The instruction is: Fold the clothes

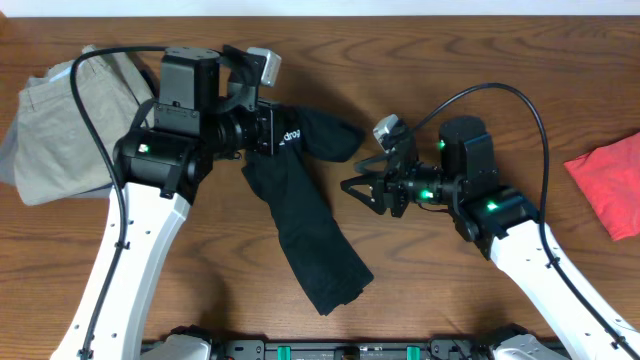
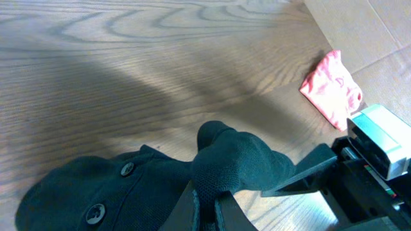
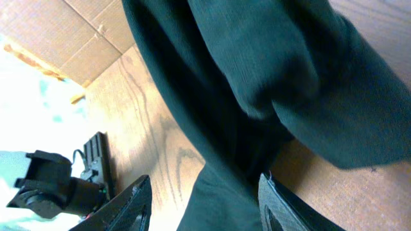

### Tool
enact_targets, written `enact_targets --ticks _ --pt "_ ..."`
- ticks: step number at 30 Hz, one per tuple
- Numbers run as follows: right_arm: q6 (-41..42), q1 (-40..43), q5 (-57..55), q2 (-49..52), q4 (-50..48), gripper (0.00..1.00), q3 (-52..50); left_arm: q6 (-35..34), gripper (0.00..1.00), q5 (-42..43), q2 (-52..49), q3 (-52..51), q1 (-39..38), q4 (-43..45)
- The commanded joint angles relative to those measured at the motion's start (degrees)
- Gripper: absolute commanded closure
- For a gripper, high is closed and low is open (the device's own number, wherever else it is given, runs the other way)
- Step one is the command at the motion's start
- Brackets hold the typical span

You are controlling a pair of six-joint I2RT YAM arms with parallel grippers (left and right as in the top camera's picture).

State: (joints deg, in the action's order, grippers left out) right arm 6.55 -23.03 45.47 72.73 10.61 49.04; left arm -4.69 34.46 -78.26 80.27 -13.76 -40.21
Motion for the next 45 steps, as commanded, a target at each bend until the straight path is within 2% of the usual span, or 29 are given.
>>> enact_targets --ticks 1,10,17,21,27,30,31,37,39,41,45 --pt "0.3 -1.6 -4.1 -0.1 -1.0 0.48 0.9 -0.5 0.94 0.4 0.8 0.4 -1.6 0.4" --pt "0.3 -3.3 -7.4 2.5 -3.5 0.5 0.9 -0.6 0.93 0.4 0.8 0.4 -3.7 0.4" --pt "0.3 -3.3 -13.2 3.3 -3.9 0.48 0.9 -0.6 0.94 0.4 0.8 0.4 -3.7 0.4" --pt "0.3 -3.4 -12.2 3.3 -6.4 0.5 0.9 -0.6 0.94 0.4 0.8 0.4 -3.7 0.4" --pt "1.6 -4.4 -5.9 3.3 -11.4 0.63 0.9 -0.5 0.94 0.4 0.8 0.4 -3.7 0.5" --pt "2.3 -4.9 -4.8 3.3 -11.7 0.87 0.9 -0.5 0.93 0.4 0.8 0.4 -3.7 0.5" --pt "3.0 -4.9 -4.7 3.3 -11.7 0.98 0.9 -0.5 0.94 0.4 0.8 0.4 -3.7 0.5" --pt "5.2 -4.3 -2.4 2.6 -11.7 0.99 1.0 -0.5 0.93 0.3 0.8 0.4 -3.7 0.4" --pt "6.2 -2.8 -0.8 1.6 -11.5 0.99 1.6 -0.5 0.85 -1.0 0.8 0.4 -3.7 0.0" --pt "9.4 0.0 1.2 0.7 -11.2 0.99 2.8 -0.5 0.61 -4.2 0.8 0.4 -3.7 -1.0" --pt "13.5 6.8 8.3 0.2 -11.3 0.99 7.1 -0.5 0.46 -10.8 0.8 0.4 -3.7 -2.9"
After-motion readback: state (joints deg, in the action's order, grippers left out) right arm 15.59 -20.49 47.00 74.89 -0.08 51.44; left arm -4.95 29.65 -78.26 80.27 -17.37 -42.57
